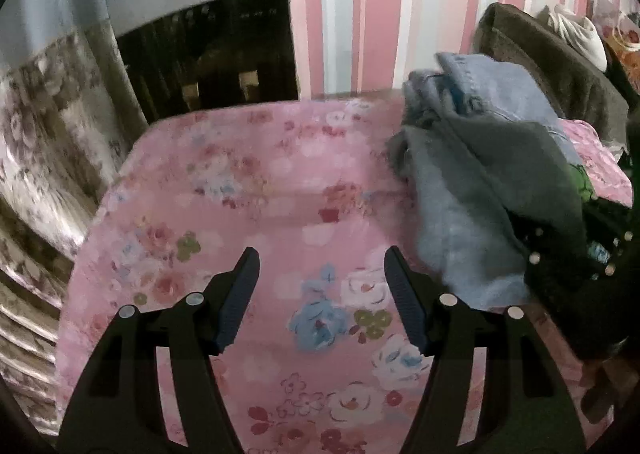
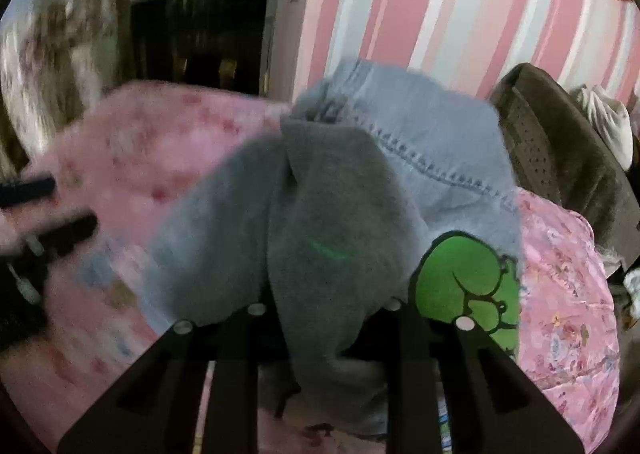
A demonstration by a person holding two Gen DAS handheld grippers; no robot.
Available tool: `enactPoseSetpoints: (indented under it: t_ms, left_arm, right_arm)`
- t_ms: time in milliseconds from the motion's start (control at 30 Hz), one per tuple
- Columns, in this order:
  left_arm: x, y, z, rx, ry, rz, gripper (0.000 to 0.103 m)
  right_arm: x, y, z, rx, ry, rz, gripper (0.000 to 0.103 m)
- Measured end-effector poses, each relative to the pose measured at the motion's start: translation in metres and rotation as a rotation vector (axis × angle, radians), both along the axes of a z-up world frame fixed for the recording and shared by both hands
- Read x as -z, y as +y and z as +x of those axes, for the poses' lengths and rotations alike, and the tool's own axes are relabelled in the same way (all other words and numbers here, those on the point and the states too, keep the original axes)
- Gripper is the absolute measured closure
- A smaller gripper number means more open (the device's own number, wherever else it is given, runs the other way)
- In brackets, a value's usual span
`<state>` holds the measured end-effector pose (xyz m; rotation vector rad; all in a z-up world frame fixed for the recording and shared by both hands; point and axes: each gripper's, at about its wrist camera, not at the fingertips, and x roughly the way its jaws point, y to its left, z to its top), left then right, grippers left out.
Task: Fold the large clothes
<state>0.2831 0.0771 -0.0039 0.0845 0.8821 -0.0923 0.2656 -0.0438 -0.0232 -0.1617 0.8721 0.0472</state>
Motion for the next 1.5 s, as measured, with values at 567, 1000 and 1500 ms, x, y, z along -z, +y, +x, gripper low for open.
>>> enactPoseSetpoints:
  t_ms: [567, 1000, 1500]
  left_arm:
    - [-0.004, -0.011, -0.017, 0.038, -0.019, 0.022, 0.027]
    - [-0.061, -0.078, 0.009, 0.13, -0.084, -0.088, 0.017]
    - [-0.002, -0.107, 0.046, 0.217, 0.055, -0.068, 0.088]
  right_arm:
    - [-0.068, -0.049, -0.077, -0.079, -0.09, 0.068, 0.034]
    - [-0.045, -0.179, -0.062, 0.231, -0.078, 0.443, 0.034]
    - [-0.003, -0.138, -0.018, 0.155, -0.049, 0.448, 0.062]
